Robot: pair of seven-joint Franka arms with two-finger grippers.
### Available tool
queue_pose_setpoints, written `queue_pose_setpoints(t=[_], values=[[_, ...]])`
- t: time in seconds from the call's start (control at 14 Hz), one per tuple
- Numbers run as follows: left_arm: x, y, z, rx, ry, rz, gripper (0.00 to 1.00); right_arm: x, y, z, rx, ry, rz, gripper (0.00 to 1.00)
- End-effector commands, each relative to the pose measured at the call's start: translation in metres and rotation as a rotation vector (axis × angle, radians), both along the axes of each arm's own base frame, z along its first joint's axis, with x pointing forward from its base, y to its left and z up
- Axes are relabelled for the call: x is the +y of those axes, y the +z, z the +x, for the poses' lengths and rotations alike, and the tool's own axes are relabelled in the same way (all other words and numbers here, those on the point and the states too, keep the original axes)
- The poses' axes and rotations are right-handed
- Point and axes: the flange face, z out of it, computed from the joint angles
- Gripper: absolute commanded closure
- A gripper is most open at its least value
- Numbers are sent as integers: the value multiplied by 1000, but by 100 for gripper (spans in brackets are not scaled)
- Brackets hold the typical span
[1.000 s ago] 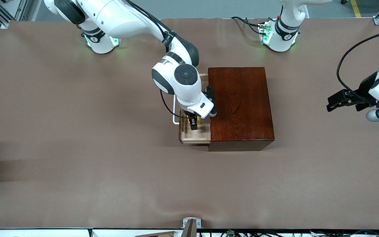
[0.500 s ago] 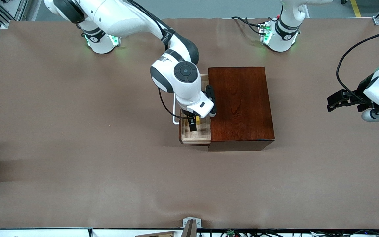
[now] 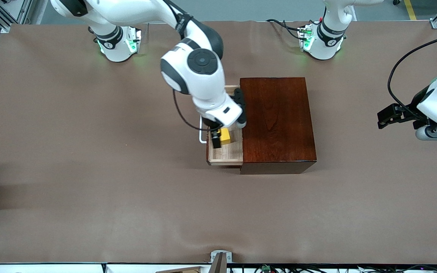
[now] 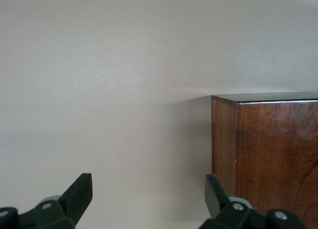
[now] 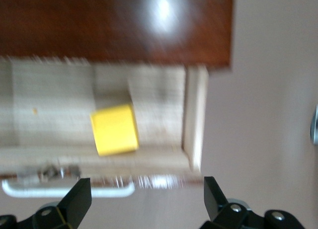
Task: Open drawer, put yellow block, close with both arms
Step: 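Lower the yellow cube into the open drawer and open the right gripper, then withdraw the right gripper while the left gripper moves to the drawer front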
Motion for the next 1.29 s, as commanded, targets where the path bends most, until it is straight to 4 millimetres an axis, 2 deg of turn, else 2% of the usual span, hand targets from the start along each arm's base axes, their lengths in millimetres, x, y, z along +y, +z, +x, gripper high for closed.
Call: queue_pose_setpoints(t=[0.0, 0.21, 0.29, 0.43, 0.5, 0.64, 0.71, 1.0, 1.07, 1.21], values=[[-14, 7, -3, -17, -19, 8, 0, -75, 25, 40, 51, -184, 38, 0], [-44, 8, -9, -14, -83, 4, 0, -167, 43, 83, 52, -331, 30, 0], [-63, 8, -13, -12, -116, 0, 0, -196, 48, 94, 38, -369, 22, 0], [-112, 11, -26, -16, -203, -12, 0, -253, 52, 114, 31, -475, 22, 0], [-145, 12, -37, -15, -260, -22, 0, -281, 62, 118, 32, -539, 21, 0], [-203, 17, -64, -17, -369, -42, 0, -317, 75, 117, 51, -643, 3, 0], [-225, 17, -74, -17, -413, -47, 0, -332, 79, 116, 56, -679, -5, 0], [-292, 24, -110, -23, -602, -109, 0, -390, 100, 106, 39, -812, -23, 0], [-312, 21, -120, -24, -697, -118, 0, -401, 107, 98, 29, -879, -30, 0], [-342, 6, -125, -46, -880, -140, 0, -421, 122, 76, 13, -993, -41, 0]])
